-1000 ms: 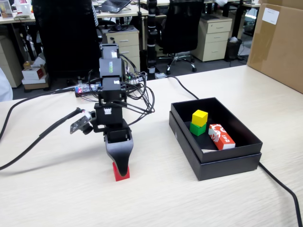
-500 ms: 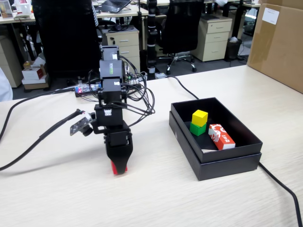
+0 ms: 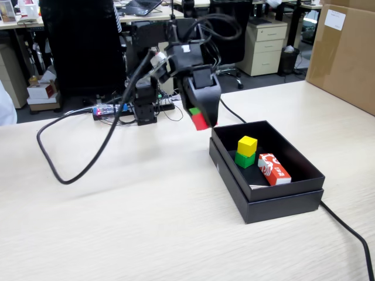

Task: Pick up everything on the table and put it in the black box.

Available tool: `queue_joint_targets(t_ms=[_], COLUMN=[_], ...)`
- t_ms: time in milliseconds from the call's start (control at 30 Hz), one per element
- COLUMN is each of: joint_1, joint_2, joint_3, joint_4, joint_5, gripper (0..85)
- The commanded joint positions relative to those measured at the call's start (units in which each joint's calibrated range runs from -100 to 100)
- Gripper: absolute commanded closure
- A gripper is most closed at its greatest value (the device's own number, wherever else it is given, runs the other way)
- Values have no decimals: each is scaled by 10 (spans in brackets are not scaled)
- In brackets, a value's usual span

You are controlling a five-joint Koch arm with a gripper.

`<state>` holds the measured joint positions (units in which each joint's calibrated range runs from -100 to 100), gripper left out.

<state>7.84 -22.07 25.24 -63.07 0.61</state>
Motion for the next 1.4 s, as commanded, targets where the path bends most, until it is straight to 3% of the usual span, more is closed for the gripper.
queue_joint_targets(t_ms=[0,433,833,1033,1067,1367], joint_1=[25,33,50,48,48,41], joint_2=[-52,252,326,333,331,225], joint_3=[31,186,177,152,148,122], joint_4=[-2,22,22,19,17,15], joint_5=[10,15,22,21,21,19], gripper=[847,846,843,596,489,399])
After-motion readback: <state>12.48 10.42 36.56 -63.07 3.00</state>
